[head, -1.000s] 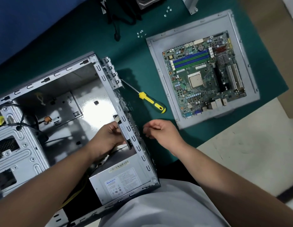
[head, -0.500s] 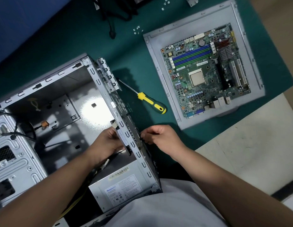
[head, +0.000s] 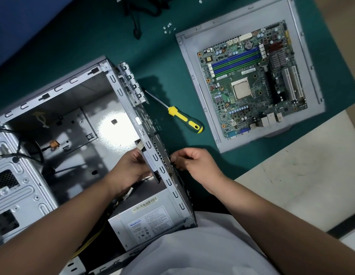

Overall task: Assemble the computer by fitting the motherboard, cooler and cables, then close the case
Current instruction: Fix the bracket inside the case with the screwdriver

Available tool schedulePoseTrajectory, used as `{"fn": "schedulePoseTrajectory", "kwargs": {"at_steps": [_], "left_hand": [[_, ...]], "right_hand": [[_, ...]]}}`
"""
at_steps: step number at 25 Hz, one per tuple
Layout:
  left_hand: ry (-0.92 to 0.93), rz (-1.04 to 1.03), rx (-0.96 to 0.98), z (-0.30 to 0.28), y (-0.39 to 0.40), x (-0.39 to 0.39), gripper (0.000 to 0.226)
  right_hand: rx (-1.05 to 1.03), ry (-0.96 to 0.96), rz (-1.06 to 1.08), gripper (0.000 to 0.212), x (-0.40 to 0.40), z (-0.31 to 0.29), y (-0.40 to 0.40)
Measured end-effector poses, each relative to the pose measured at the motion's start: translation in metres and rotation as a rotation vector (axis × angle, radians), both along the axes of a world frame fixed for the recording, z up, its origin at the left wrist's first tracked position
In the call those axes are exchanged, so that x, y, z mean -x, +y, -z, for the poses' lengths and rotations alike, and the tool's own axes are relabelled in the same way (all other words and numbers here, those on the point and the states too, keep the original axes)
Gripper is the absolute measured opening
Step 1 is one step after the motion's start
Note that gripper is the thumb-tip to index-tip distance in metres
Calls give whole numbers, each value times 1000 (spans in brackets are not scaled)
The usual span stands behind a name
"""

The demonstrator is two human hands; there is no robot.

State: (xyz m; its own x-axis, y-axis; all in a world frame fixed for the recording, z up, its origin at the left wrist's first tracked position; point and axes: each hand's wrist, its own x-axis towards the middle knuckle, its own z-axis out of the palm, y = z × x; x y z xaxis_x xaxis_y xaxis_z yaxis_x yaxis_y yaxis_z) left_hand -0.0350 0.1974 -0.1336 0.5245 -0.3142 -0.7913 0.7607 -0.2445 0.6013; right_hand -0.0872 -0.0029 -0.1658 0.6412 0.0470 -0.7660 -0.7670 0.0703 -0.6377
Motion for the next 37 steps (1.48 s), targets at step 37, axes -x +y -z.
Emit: {"fn": "schedulePoseTrajectory", "kwargs": {"at_steps": [37], "left_hand": [[67,-4,-37,-4,-1,0,23]], "right_hand": [[304,-206,-172,4,7,-4,1]]}}
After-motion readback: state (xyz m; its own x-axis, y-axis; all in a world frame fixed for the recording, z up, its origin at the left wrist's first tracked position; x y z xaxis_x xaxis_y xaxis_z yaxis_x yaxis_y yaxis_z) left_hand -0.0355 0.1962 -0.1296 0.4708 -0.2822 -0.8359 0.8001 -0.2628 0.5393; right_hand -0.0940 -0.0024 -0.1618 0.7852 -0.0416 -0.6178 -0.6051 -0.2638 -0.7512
